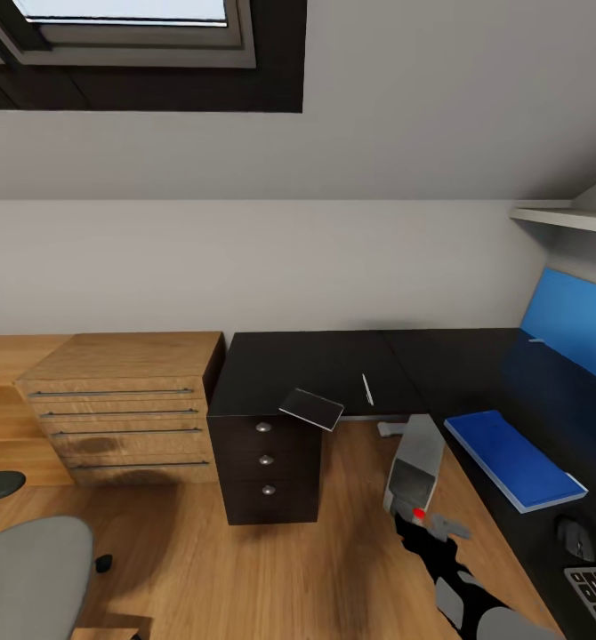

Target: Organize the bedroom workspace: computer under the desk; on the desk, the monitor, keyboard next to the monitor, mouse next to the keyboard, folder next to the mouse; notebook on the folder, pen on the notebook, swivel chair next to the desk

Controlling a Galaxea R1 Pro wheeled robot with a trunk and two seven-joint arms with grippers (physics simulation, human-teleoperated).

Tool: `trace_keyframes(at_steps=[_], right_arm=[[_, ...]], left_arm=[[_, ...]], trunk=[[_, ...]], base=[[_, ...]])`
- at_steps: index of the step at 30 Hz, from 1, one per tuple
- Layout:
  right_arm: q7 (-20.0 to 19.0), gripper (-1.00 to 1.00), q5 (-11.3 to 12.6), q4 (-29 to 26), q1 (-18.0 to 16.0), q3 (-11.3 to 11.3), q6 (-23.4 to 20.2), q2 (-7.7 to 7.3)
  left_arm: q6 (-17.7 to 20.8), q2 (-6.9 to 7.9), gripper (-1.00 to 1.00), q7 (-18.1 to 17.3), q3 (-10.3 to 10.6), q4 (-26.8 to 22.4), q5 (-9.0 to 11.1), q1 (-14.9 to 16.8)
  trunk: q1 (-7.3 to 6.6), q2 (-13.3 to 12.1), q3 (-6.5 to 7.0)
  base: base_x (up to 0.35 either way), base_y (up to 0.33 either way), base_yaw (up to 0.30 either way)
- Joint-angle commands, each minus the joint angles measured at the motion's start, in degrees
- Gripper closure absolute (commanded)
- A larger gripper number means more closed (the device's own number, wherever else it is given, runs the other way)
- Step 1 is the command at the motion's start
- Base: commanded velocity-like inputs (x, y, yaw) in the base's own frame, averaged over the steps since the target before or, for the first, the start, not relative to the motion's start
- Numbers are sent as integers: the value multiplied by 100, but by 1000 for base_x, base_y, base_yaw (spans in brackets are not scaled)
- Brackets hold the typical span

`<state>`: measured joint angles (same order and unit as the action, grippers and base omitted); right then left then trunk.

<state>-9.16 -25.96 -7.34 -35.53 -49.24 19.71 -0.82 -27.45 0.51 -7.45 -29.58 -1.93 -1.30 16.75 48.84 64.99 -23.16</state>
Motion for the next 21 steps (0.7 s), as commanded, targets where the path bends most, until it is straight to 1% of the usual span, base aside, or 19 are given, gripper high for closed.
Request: trace_keyframes(at_steps=[1, 4, 5, 6, 9, 11, 14, 15, 18, 21], right_arm=[[-23, -100, -34, 9, 17, -46, 58, 1], [-17, -100, -89, 111, 63, -43, 122, 8], [-16, -100, -235, 240, 110, -39, 180, 10], [-16, -100, -312, 279, 122, -38, 208, 10], [-11, -100, -853, 424, 157, -40, 414, 17], [-9, -100, -1008, 453, 163, -41, 502, 20], [-10, -100, -1108, 475, 167, -51, 567, 32], [-20, -100, -1149, 519, 169, -57, 598, 89], [-17, -100, -1156, 540, 169, -58, 609, 110], [-10, -100, -1157, 547, 169, -59, 612, 122]], left_arm=[[-14, 2, -100, -38, -48, 8, -15, 4], [-15, 2, -100, -38, -48, 8, -18, 4], [-15, 2, -100, -39, -48, 8, -19, 4], [-15, 2, -100, -41, -48, 9, -19, 4], [-15, 2, -100, -45, -44, 9, -20, 4], [-18, 2, -100, -46, -42, 9, -21, 4], [-20, 2, -100, -46, -40, 9, -26, 4], [-17, 2, -100, -46, -40, 9, -28, 4], [-20, 2, -100, -46, -36, 9, -28, 4], [-21, 2, -100, -46, -34, 9, -58, 4]], trunk=[[0, 4, -6], [0, 4, -6], [0, 4, -6], [0, 4, -6], [0, 4, -6], [0, 4, -6], [0, 4, -6], [0, 4, -6], [0, 4, -6], [0, 4, -6]], base=[[0, 0, 0], [0, 0, 0], [0, 0, 0], [0, 0, 0], [0, 0, 0], [0, 0, 0], [0, 0, -2], [0, 0, -67], [27, 5, -34], [199, 7, -12]])
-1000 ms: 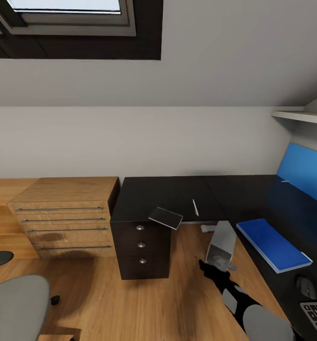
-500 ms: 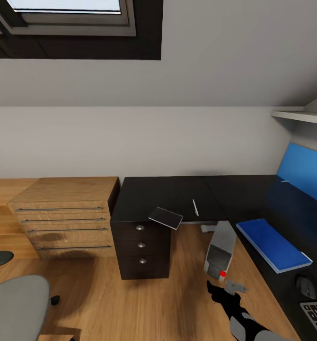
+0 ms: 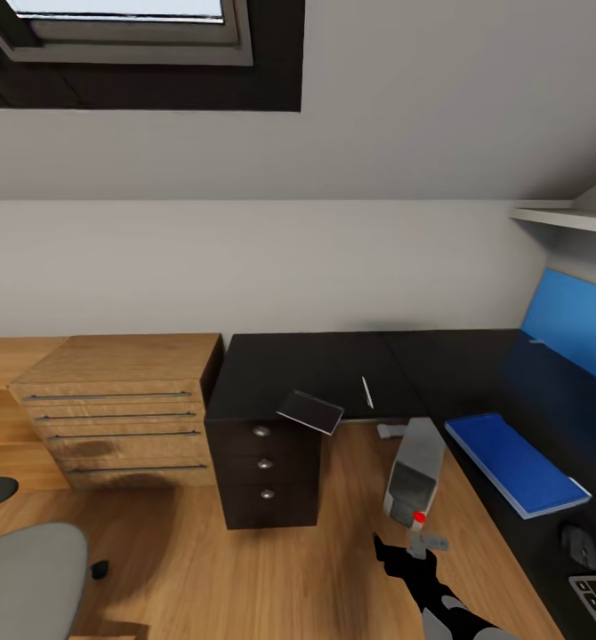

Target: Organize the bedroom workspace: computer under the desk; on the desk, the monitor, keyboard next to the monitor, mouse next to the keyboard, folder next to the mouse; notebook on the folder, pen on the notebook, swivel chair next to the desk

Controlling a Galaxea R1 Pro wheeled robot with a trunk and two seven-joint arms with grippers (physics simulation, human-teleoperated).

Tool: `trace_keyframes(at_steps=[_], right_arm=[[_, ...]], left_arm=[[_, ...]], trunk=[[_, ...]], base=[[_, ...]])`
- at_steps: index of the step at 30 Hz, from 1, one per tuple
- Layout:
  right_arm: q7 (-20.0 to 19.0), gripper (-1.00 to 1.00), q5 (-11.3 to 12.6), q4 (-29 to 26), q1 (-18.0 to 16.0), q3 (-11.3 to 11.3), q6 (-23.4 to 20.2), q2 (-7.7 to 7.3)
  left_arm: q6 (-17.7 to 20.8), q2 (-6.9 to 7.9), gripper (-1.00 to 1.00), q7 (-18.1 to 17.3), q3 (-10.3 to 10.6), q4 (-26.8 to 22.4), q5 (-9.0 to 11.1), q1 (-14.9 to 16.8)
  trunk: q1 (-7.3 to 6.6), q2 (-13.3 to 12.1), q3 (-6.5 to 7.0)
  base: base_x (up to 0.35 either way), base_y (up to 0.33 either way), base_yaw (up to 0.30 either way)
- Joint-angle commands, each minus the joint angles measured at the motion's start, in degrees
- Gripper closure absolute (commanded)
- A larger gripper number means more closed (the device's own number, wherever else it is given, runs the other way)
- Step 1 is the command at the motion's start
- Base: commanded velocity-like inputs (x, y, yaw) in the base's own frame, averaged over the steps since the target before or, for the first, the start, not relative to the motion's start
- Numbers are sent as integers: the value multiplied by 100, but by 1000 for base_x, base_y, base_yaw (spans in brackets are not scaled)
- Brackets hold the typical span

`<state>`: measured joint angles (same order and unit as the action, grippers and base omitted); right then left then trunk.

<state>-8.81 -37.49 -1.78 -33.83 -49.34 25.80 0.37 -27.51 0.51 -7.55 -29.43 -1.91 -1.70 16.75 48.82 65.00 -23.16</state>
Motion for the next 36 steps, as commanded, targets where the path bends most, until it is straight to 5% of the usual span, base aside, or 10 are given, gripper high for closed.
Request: trace_keyframes(at_steps=[1, 30, 36], right_arm=[[-43, -100, -2, -8, -1, -49, 3, 4], [-28, -100, 10, -8, -1, -73, -24, 28], [-69, -100, 162, -51, -16, -110, -579, 17]], left_arm=[[-12, 2, -100, -36, -49, 7, -32, 4], [-14, 7, -100, -36, -46, 6, -64, 4], [-17, 2, -100, -21, -48, 0, -49, 4]], trunk=[[3, 3, -6], [3, 3, -6], [3, 3, -6]], base=[[261, 3, -4], [62, 61, 0], [0, 0, 0]])
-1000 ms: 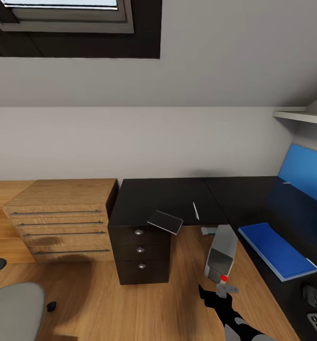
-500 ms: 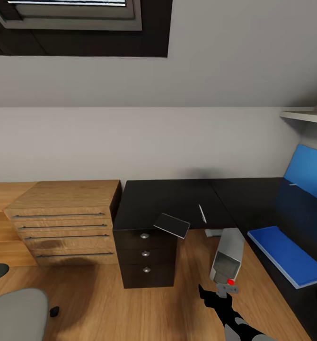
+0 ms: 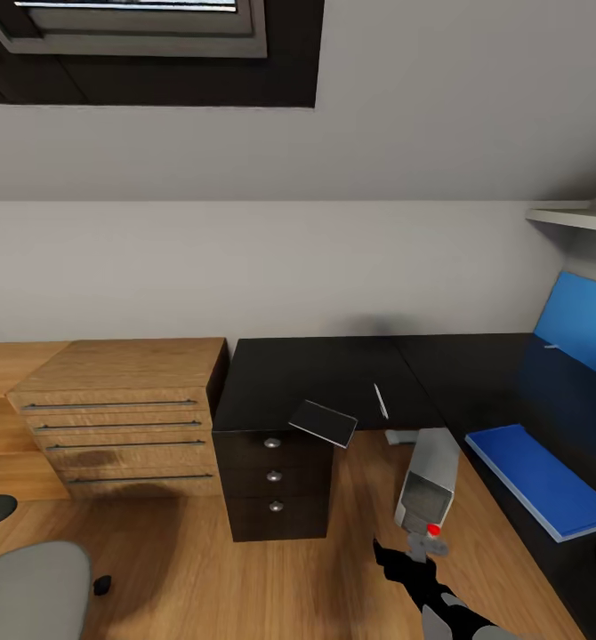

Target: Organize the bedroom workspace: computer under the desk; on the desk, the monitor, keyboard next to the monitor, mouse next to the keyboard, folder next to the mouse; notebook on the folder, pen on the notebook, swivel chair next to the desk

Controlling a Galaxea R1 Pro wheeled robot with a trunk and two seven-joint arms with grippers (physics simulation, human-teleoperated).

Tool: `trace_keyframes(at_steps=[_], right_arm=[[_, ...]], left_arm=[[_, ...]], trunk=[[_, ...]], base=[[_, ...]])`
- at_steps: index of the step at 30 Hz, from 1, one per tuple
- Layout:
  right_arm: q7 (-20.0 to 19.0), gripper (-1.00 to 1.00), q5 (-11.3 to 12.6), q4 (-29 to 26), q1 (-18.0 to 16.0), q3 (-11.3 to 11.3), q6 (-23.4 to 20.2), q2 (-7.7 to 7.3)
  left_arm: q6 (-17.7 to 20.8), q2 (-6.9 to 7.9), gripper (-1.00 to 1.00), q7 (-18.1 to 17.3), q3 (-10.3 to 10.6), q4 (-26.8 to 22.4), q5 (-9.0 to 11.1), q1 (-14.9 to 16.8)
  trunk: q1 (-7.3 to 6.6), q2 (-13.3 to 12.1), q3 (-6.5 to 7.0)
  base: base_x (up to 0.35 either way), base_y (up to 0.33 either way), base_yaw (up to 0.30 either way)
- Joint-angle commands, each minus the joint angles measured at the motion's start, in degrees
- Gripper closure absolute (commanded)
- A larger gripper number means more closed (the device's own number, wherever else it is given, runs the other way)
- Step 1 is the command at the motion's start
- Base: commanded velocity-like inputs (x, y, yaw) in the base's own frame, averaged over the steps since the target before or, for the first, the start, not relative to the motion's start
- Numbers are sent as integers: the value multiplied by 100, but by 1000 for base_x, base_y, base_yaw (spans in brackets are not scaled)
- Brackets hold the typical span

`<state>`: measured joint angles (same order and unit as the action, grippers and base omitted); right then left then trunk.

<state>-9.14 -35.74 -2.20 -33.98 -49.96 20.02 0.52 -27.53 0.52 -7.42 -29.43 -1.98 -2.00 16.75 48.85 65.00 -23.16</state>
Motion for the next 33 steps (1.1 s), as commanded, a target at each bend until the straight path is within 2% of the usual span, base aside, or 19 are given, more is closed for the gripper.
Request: trace_keyframes(at_steps=[1, 2, 6, 8, 11, 13, 14, 16, 18, 21, 22, 25, 26, 28, 33], right_arm=[[-77, -100, 109, -18, -15, -53, -241, -6], [-113, -100, 185, -23, -26, -56, -354, -12], [-422, -100, 758, -243, -218, -64, -989, -42], [-623, -100, 1159, -582, -366, -66, -1570, -45], [-864, -100, 1517, -989, -442, -66, -2239, -41], [-1163, -100, 1894, -1378, -473, -67, -2775, -37], [-1236, -100, 1989, -1459, -478, -65, -2882, -36], [-1505, -100, 2339, -1665, -488, -61, -3216, -37], [-1724, -100, 2565, -1751, -492, -59, -3410, -41], [-1942, -100, 2682, -1786, -493, -59, -3510, -38], [-2040, -100, 2710, -1795, -494, -58, -3533, -36], [-2397, -100, 2731, -1808, -494, -57, -3558, -50], [-2483, -100, 2733, -1810, -494, -55, -3559, -52], [-2905, -100, 2733, -1816, -493, -45, -3564, -66], [-3191, -100, 2731, -1813, -492, -28, -3561, -70]], left_arm=[[-15, 1, -100, -27, -51, 7, -17, 4], [-15, 1, -100, -24, -52, 9, -15, 4], [-15, -11, -100, -23, -60, 10, -12, 4], [-15, -32, -100, -20, -62, 9, -11, 4], [-14, -39, -100, -17, -63, 7, -11, 4], [-9, -41, -100, -21, -52, 6, -15, 4], [-5, -41, -100, -22, -49, 5, -16, 4], [14, -42, -100, -17, -37, -31, -20, 4], [48, -67, -100, -10, -32, -249, -27, 4], [301, -202, -100, -3, -19, -761, -103, 4], [696, -301, -100, 0, 2, -1112, -261, 4], [1743, -468, -100, -8, 29, -2118, -734, 4], [1913, -489, -100, -11, 30, -2288, -785, 4], [2504, -555, -100, -23, 24, -2858, -920, 4], [2744, -575, -100, -26, -1, -3046, -963, 4]], trunk=[[0, 4, -6], [0, 4, -6], [88, 164, -78], [132, 244, -114], [198, 365, -168], [242, 445, -204], [264, 485, -222], [307, 565, -257], [351, 645, -293], [417, 766, -347], [439, 806, -365], [505, 926, -419], [527, 966, -437], [571, 1046, -473], [681, 1247, -563]], base=[[0, 0, 0], [0, 0, 0], [0, 0, 0], [0, 0, 0], [0, 0, 0], [0, 0, 0], [0, 0, 0], [0, 0, 0], [0, 0, 0], [0, 0, 0], [0, 0, 0], [0, 0, 0], [0, 0, 0], [0, 0, 0], [0, 0, 0]])
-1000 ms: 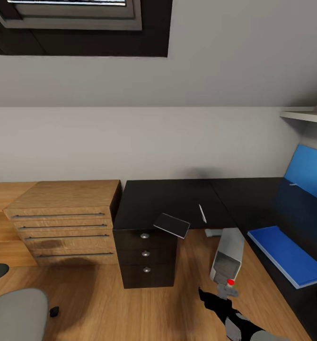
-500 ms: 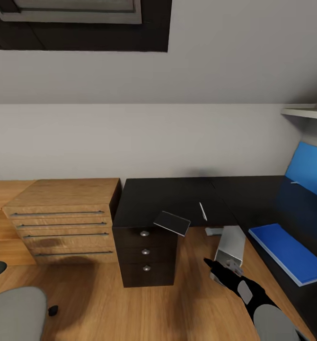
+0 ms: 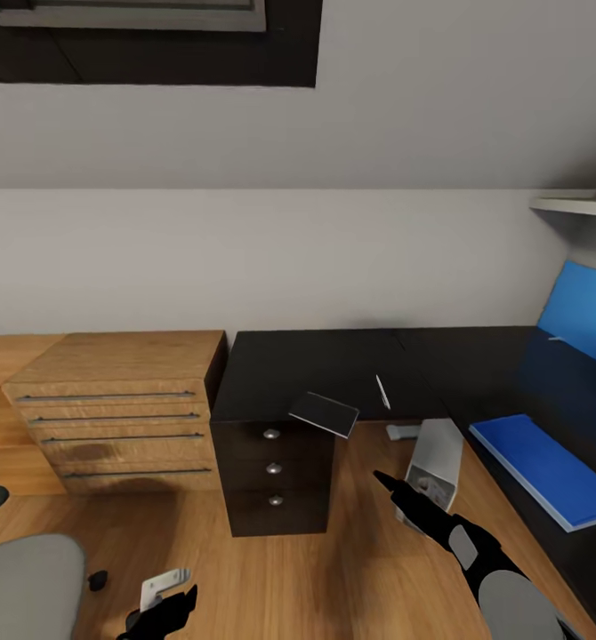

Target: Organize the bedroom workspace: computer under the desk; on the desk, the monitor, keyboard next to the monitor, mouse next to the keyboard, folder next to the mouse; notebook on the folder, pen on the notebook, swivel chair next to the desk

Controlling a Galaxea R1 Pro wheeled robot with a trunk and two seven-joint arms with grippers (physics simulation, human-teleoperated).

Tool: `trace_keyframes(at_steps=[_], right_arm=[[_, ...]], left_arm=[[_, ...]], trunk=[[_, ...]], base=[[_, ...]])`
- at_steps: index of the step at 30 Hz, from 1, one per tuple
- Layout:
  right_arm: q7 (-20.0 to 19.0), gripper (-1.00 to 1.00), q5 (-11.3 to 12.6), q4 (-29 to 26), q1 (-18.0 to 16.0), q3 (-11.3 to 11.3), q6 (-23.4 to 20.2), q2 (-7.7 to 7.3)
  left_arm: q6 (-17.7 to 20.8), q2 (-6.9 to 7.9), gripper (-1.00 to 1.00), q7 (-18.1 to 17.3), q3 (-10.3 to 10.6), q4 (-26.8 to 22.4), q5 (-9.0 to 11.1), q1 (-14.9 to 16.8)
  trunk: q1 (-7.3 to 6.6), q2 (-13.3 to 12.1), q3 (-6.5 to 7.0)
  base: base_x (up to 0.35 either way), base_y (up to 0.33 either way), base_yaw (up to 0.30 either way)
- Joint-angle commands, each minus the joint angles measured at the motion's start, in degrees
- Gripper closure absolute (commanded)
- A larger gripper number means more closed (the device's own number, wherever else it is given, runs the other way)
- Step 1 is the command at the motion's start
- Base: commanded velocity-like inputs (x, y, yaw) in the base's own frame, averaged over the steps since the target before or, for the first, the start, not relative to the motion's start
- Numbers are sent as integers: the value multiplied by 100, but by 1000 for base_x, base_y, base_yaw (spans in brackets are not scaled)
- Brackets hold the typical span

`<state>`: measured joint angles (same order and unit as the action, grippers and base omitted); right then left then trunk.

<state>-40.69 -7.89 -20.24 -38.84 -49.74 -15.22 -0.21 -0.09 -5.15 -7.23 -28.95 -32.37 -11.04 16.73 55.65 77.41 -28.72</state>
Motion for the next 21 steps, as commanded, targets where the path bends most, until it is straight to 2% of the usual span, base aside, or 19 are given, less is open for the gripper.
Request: trace_keyframes(at_steps=[1, 8, 14, 18, 21], right_arm=[[-58, -100, -54, -8, -6, -47, -36, 5], [-189, -100, -55, -6, -4, -44, -29, 18], [-1037, -100, -89, -8, -1, -44, 3, -3], [-1232, -100, -103, -7, -1, -44, 10, -11], [-1288, -100, -91, -5, -1, -44, -5, -67]], left_arm=[[14, -5, -100, -43, -55, 7, -65, 5], [-48, 4, -100, -27, -68, 352, -65, 5], [-793, 28, -100, 0, -111, 777, -7, 5], [-954, 29, -100, -6, -117, 884, 2, 5], [-996, 31, -100, -6, -119, 916, 1, 5]], trunk=[[23, 45, -24], [176, 326, -150], [308, 567, -258], [396, 727, -330], [396, 727, -330]], base=[[0, 0, 0], [0, 0, 0], [0, 0, 0], [0, 0, 0], [0, 0, 0]])
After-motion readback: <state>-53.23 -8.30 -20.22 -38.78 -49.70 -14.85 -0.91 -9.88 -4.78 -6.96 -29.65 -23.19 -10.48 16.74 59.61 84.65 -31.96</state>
